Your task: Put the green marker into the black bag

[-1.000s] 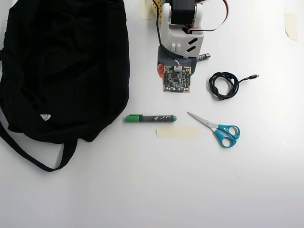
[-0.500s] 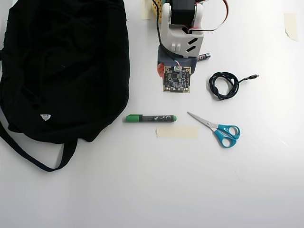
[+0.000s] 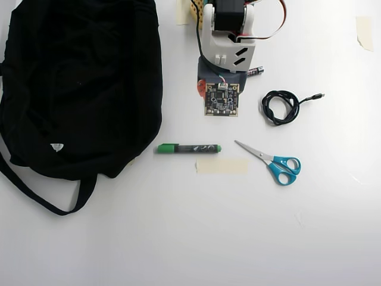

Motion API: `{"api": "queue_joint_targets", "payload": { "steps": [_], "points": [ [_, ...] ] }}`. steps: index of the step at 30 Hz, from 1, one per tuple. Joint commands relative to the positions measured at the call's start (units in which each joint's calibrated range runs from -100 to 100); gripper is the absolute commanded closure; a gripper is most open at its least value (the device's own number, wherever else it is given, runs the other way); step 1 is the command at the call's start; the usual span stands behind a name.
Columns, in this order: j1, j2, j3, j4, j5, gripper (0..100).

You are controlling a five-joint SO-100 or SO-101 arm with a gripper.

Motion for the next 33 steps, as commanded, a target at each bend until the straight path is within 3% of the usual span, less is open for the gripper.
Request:
{"api": "queue_joint_targets", "payload": {
  "steps": [1, 33],
  "points": [
    [0.6, -1.9, -2.6, -0.4, 0.3, 98],
    [1.7, -0.5, -1.7, -5.5, -0.4, 98]
  ]
}}
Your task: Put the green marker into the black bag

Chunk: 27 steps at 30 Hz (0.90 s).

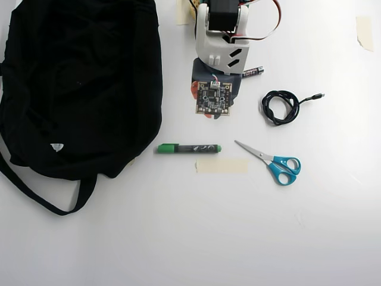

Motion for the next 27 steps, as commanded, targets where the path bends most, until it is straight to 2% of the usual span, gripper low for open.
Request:
{"api": "queue_joint_targets", "payload": {
  "steps": [1, 13, 23, 27],
  "points": [
    [0.1, -0.5, -1.6, -1.1, -0.3, 98],
    [1.2, 4.8, -2.4, -1.4, -2.4, 97],
    [4.0, 9.8, -2.5, -12.7, -5.2, 97],
    [5.0, 12.8, -2.7, -15.0, -7.1, 93]
  ]
}}
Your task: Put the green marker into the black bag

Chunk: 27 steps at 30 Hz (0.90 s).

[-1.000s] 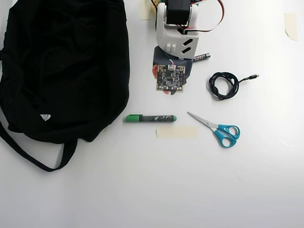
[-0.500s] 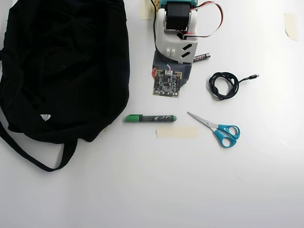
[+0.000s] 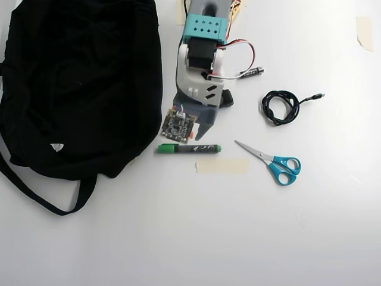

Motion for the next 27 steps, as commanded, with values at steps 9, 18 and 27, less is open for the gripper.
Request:
{"api": "queue_joint_targets", "payload": {
  "steps": [9, 18, 27],
  "points": [
    [0.9, 3.6, -4.3, -2.9, -6.4, 92],
    [0.9, 3.9, -4.5, -1.6, -10.1, 92],
    [1.2, 11.2, -19.0, 11.7, -11.3, 92]
  ]
}}
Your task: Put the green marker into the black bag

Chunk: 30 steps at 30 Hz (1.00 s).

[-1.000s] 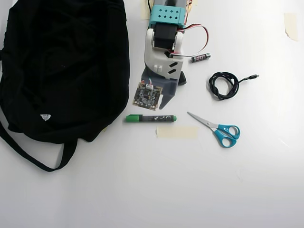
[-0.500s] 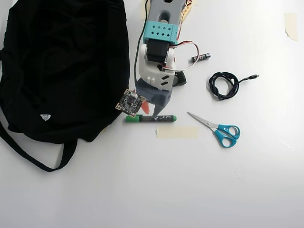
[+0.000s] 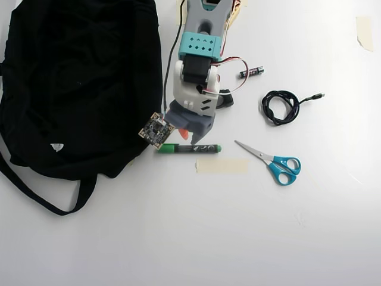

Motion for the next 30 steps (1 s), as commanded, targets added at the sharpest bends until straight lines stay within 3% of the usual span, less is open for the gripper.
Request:
{"api": "queue_joint_targets", "payload": {
  "steps": [1, 11, 30],
  "points": [
    [0.5, 2.5, -10.0, 5.1, -0.2, 92],
    [0.7, 8.7, -20.0, 11.9, -1.6, 92],
    [-0.6, 11.1, -20.2, 16.1, -7.9, 92]
  ]
}}
